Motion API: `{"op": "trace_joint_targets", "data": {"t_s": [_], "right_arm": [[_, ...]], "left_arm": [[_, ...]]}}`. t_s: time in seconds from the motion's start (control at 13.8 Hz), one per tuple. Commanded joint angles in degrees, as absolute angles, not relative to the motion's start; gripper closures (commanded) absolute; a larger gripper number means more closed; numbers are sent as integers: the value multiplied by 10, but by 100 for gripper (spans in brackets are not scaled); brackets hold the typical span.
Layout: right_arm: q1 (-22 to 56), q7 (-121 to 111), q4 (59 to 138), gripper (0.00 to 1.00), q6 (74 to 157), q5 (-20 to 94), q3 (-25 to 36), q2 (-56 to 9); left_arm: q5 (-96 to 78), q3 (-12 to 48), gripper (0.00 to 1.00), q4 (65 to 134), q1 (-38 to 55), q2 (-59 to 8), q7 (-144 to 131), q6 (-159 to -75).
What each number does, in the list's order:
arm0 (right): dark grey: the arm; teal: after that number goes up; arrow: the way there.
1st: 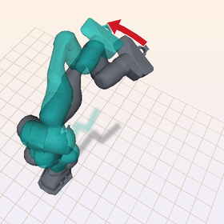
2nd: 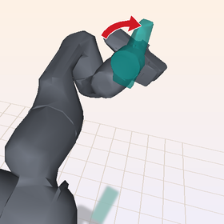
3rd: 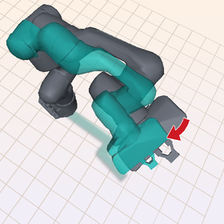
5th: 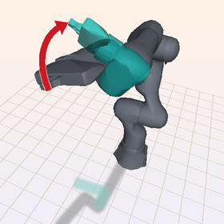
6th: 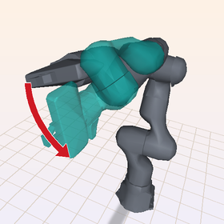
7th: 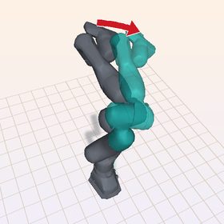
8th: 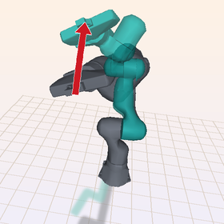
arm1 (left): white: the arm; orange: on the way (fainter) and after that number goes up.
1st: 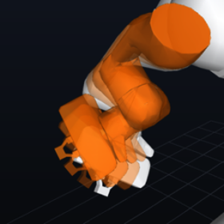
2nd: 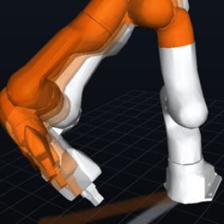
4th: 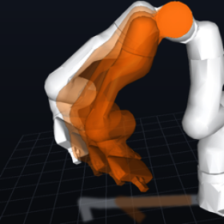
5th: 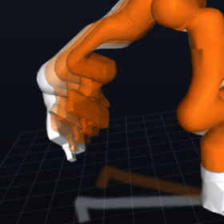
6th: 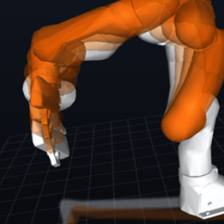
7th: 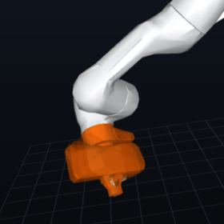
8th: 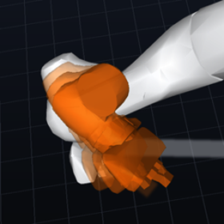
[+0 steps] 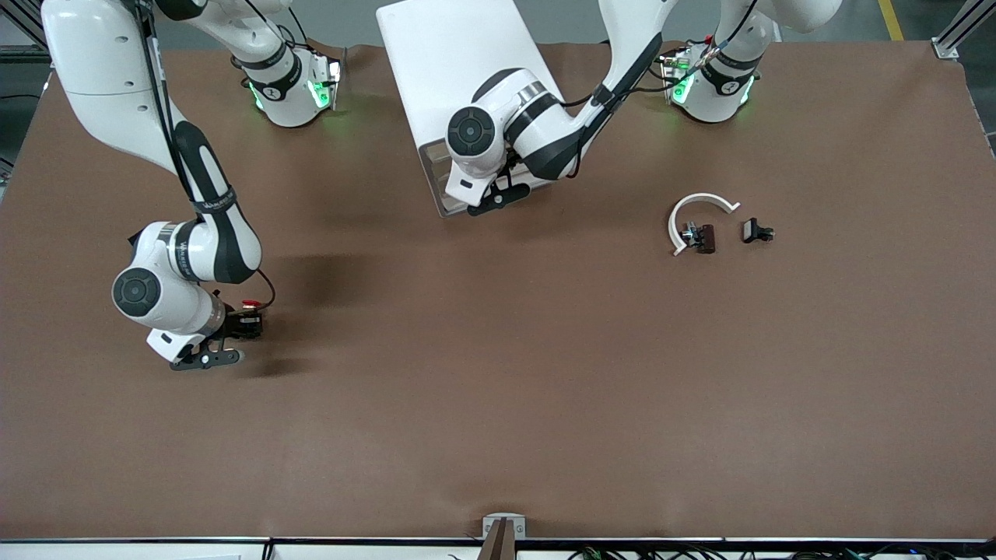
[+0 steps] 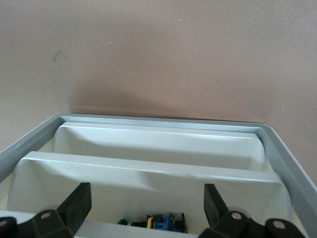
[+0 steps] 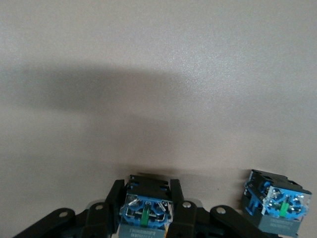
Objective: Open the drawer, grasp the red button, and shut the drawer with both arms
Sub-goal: 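Push the drawer into the cabinet with the left gripper, then set the red button beside the yellow button while the left gripper withdraws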
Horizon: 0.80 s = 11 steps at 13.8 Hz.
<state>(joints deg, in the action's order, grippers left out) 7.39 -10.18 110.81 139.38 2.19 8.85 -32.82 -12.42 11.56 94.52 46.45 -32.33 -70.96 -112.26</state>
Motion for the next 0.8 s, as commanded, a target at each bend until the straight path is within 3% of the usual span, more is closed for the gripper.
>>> {"op": "trace_joint_targets", "data": {"t_s": [0.0, 0.07, 0.22, 0.36, 0.72], "right_arm": [[61, -98, 1114, 76, 1400, 14, 77, -324], [61, -98, 1113, 58, 1400, 14, 77, -324], [61, -98, 1112, 0, 1397, 15, 77, -323], [63, -98, 1112, 0, 1389, 15, 77, -309], [68, -98, 1101, 0, 1281, 19, 76, -227]], "left_arm": [[-120, 107, 0, 953, 452, -309, -715, -1114], [-108, 100, 0, 948, 440, -310, -710, -1114], [-51, 98, 0, 926, 404, -308, -708, -1114], [-19, 98, 0, 911, 362, -290, -708, -1112], [42, 100, 0, 893, 253, -265, -660, -1110]]}}
